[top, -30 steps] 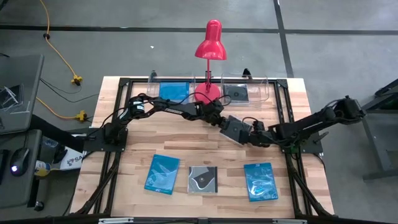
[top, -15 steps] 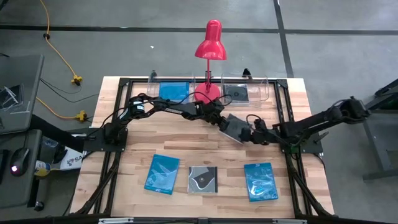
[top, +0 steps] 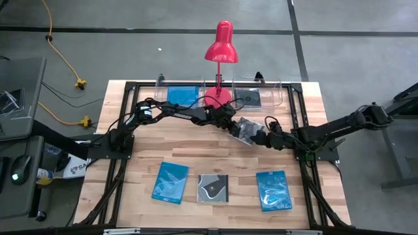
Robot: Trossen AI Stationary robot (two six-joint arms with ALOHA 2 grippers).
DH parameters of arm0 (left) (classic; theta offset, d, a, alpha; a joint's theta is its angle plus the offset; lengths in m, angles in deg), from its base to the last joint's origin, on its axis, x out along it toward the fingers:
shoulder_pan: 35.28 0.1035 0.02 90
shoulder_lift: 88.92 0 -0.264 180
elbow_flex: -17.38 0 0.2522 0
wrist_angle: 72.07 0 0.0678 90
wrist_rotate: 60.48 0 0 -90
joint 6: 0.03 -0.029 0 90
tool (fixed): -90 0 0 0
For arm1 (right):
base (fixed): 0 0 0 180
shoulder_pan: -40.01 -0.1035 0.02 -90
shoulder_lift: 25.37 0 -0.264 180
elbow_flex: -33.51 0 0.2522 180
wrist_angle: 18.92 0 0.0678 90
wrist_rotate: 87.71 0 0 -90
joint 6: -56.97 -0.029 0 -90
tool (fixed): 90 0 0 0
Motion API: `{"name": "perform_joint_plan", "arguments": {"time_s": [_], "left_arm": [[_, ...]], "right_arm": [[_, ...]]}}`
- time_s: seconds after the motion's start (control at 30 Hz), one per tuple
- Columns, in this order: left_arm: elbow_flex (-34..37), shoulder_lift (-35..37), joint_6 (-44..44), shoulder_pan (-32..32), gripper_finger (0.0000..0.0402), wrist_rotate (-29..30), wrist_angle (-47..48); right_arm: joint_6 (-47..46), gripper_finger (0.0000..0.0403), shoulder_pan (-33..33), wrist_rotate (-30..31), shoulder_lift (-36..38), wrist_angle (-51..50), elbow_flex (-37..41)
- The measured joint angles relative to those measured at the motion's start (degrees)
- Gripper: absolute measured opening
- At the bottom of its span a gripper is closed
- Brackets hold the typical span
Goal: Pick & place jewel cases by type
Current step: Put the right black cd case into the right transparent bin
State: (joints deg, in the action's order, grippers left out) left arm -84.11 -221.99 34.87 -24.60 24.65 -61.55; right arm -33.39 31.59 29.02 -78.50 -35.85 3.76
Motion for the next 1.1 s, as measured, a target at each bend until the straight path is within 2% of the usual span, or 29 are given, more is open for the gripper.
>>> {"name": "perform_joint_plan", "arguments": {"time_s": [0.23,0.53,0.67,1.1], "left_arm": [[0.0,0.0,-0.42,0.0,0.012,0.48,0.17],[0.0,0.0,-0.84,0.0,0.012,0.62,0.23],[0.0,0.0,-0.88,0.0,0.012,-1.5,-0.57],[-0.02,-0.11,-2.61,0.04,0.012,-12.12,-2.67]], "right_arm": [[0.43,0.0241,0.07,3.93,0.0,0.87,-0.02],[2.13,0.0241,0.11,2.18,0.0,4.3,-0.02],[2.19,0.0241,-0.34,-1.31,0.0,5.02,-0.02],[3.01,0.0241,-4.74,-3.27,0.04,10.95,-0.24]]}}
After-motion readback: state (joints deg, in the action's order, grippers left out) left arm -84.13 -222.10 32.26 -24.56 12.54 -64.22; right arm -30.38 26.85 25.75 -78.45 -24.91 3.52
